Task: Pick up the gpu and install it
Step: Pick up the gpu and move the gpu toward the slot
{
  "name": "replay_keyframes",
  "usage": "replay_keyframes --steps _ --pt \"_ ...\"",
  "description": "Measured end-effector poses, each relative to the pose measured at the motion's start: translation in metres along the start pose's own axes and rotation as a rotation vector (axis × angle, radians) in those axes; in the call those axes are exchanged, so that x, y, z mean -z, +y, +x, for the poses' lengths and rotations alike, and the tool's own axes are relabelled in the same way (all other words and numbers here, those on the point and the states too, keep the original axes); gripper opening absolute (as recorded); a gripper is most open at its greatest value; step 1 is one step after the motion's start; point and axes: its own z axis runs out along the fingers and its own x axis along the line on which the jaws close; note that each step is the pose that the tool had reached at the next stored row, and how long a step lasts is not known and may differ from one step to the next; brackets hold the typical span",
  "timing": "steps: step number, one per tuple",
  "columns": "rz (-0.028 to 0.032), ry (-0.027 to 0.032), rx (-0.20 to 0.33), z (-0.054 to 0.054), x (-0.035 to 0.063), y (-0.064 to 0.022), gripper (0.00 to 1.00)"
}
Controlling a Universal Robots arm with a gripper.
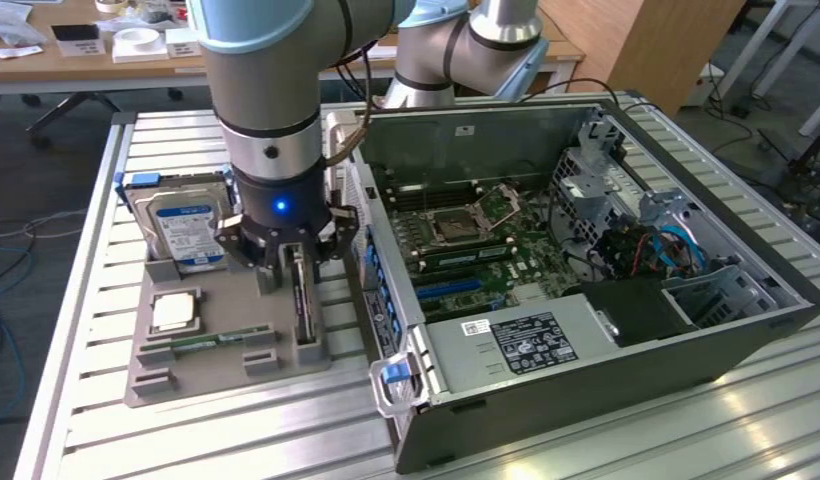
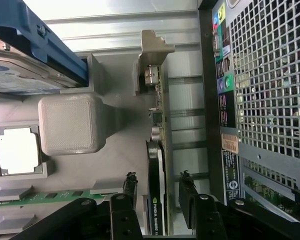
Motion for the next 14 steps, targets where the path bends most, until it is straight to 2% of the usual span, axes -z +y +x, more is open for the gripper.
replay_keyframes --steps 6,14 --pt "0.0000 0.0000 0.000 0.000 -0.0087 -0.0004 0.47" --pt "0.0001 0.0000 0.000 0.000 -0.0131 0.0000 0.47"
